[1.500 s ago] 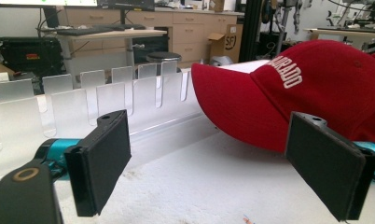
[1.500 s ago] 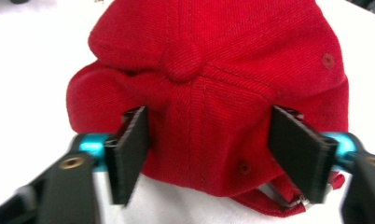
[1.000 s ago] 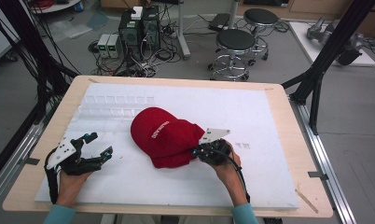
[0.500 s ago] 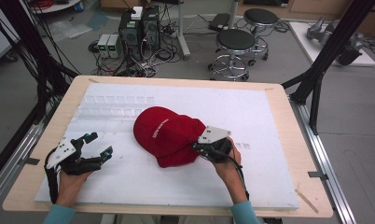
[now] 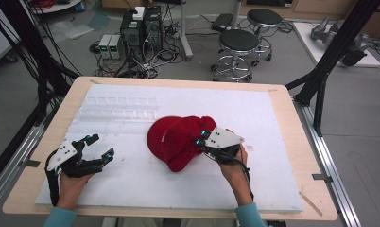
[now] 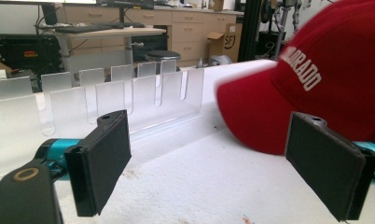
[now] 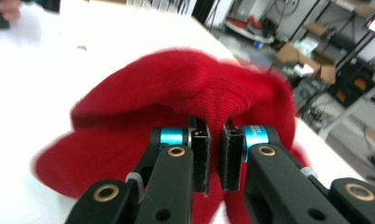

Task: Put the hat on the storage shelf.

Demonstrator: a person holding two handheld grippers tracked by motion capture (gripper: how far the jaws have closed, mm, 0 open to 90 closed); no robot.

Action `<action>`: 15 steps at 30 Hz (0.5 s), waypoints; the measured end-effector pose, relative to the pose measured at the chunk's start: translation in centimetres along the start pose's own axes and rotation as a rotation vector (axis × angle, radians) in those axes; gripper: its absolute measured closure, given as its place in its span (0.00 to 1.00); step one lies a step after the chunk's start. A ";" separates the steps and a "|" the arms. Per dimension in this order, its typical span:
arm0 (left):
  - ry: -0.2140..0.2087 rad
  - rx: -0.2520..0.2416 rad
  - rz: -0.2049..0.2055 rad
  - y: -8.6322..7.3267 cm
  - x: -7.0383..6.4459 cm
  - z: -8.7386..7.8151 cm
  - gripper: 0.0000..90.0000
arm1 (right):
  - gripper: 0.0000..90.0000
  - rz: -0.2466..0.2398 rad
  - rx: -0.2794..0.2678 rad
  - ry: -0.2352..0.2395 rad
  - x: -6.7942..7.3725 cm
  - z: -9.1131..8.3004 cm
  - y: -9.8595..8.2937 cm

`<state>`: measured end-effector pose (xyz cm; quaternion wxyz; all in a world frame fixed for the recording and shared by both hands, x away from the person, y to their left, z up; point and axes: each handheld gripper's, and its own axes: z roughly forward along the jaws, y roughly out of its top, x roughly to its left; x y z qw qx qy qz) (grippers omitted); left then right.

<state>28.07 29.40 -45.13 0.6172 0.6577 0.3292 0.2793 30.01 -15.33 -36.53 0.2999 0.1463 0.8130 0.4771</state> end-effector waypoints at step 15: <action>-0.008 0.009 -0.002 0.2 0.0 0.0 0.16 | 0.95 0.080 -0.227 0.066 -0.8 -2.1 0.1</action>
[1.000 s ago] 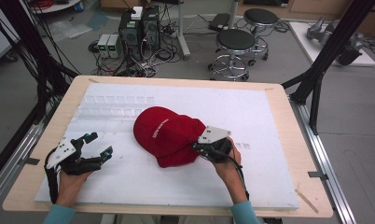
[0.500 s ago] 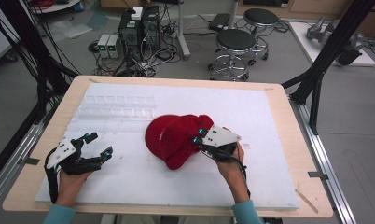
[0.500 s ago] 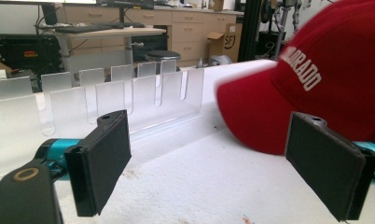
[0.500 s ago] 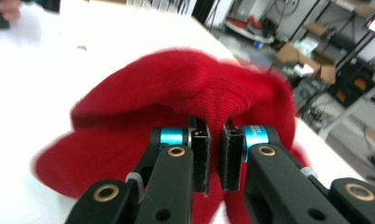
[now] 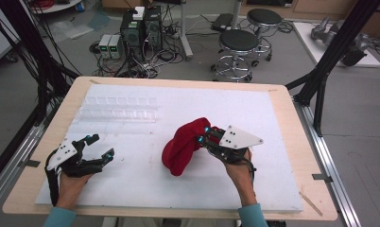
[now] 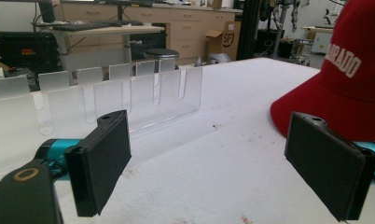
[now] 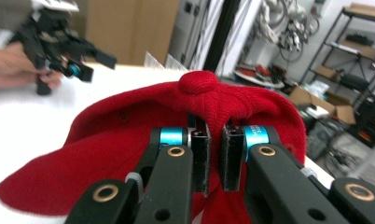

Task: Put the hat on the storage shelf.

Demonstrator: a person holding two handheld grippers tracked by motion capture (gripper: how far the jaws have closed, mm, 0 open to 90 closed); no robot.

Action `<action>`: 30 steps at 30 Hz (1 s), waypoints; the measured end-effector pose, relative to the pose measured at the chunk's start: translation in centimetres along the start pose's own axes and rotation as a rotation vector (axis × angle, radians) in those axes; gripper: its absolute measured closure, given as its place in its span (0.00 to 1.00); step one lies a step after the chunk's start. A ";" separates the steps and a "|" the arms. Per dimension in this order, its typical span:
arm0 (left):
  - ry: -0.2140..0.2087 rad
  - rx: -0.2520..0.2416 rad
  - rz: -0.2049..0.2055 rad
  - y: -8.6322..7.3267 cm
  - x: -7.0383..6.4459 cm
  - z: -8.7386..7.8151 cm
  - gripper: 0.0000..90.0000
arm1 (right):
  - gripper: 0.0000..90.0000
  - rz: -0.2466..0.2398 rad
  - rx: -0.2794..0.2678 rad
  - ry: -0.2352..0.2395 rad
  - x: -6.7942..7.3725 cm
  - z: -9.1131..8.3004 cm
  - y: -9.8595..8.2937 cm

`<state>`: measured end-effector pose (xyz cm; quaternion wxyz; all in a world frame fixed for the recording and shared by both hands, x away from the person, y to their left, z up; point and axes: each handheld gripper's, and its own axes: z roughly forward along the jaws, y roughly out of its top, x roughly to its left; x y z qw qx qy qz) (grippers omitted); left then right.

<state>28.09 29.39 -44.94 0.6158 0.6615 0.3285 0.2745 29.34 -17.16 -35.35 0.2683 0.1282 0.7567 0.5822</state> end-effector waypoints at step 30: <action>-0.298 0.079 0.115 6.9 -3.9 2.0 0.16 | 0.95 0.012 -0.088 0.215 0.3 1.2 2.0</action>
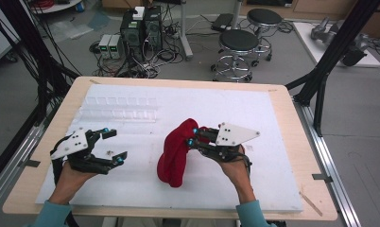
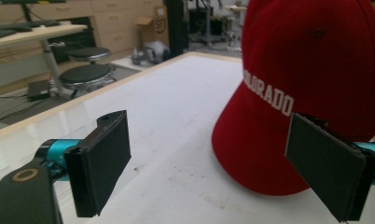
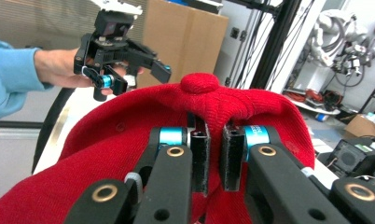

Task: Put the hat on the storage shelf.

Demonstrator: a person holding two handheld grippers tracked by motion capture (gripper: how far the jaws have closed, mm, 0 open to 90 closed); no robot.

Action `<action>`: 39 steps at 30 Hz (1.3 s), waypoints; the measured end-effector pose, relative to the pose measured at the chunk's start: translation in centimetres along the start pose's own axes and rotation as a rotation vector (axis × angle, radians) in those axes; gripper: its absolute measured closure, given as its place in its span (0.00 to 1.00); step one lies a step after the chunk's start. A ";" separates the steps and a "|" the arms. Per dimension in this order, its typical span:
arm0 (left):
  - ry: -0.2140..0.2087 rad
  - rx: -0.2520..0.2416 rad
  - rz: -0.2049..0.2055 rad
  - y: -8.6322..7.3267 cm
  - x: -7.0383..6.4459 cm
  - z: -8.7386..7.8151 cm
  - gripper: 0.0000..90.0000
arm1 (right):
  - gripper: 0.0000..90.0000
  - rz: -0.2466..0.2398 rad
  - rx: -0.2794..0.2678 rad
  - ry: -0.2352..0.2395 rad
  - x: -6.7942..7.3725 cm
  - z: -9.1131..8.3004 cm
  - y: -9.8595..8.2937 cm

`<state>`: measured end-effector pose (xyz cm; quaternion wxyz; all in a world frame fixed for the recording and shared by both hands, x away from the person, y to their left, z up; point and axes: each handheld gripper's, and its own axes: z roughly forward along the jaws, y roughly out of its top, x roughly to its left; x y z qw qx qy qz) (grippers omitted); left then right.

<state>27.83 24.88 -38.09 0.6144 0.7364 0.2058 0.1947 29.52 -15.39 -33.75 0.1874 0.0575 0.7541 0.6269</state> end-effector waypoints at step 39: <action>-0.312 0.037 -0.039 2.8 -3.0 7.5 0.13 | 0.94 -0.001 0.020 0.171 0.1 4.3 1.4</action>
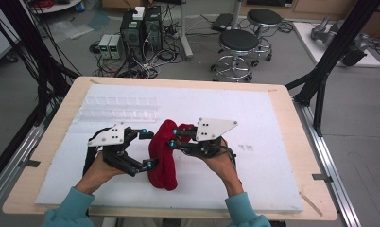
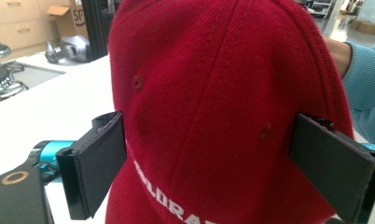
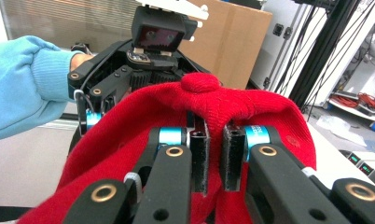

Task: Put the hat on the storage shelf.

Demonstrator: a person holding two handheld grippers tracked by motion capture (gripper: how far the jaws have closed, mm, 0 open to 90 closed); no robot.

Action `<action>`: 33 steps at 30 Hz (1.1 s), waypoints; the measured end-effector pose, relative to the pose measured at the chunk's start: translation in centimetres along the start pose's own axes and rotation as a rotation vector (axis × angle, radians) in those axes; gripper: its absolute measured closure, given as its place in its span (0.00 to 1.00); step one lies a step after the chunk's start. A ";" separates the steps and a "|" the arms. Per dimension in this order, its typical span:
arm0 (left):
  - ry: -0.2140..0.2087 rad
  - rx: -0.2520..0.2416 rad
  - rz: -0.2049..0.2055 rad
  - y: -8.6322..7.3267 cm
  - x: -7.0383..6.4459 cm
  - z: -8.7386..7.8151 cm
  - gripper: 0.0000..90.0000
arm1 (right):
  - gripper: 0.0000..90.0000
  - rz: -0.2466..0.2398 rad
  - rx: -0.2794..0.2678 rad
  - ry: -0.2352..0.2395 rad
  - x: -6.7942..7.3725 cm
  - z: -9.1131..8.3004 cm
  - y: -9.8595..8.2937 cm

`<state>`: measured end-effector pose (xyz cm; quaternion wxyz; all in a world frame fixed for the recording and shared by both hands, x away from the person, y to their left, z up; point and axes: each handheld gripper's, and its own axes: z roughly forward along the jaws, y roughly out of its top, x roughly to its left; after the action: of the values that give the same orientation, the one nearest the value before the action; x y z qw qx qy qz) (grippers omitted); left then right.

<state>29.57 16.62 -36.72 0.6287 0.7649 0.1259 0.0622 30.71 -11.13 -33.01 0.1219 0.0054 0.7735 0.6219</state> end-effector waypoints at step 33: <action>-0.033 0.105 -0.102 0.0 0.1 -0.7 0.94 | 0.91 -0.021 0.028 0.008 0.1 1.2 0.3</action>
<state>29.52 17.35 -36.58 0.5922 0.7901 0.1575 0.0109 30.81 -9.94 -33.01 0.1255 -0.0035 0.7825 0.6099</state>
